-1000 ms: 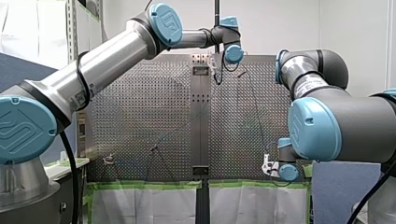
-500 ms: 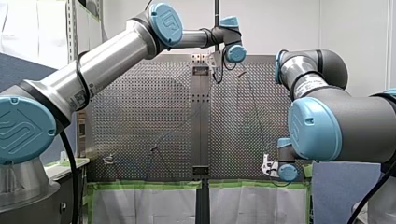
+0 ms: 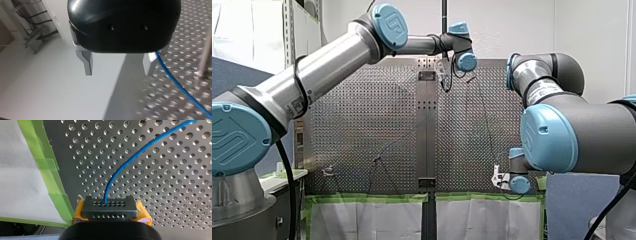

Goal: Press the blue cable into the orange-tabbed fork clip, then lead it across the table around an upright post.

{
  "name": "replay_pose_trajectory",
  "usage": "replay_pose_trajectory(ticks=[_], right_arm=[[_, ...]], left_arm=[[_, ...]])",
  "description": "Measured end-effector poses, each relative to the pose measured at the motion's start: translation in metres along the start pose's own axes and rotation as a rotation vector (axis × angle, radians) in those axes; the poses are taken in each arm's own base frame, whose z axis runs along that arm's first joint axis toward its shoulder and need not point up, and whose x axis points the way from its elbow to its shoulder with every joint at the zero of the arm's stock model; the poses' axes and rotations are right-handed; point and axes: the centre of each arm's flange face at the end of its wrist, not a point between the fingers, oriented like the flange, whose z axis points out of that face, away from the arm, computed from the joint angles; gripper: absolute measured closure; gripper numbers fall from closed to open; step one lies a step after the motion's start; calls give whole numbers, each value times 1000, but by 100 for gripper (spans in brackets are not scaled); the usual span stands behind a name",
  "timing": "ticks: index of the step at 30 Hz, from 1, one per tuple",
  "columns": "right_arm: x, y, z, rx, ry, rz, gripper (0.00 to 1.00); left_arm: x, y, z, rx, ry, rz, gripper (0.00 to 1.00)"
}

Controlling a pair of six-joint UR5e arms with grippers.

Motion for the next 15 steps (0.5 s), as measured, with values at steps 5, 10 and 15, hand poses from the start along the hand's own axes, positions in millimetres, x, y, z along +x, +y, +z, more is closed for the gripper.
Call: replay_pose_trajectory(ticks=[5,10,15], right_arm=[[0,-1,0,4,0,0,100],[0,-2,0,6,-1,0,100],[-1,-2,0,6,0,0,100]], left_arm=[[30,2,-2,0,23,45,0],[48,4,-4,-4,39,79,0],[55,7,-5,-7,48,96,0]])
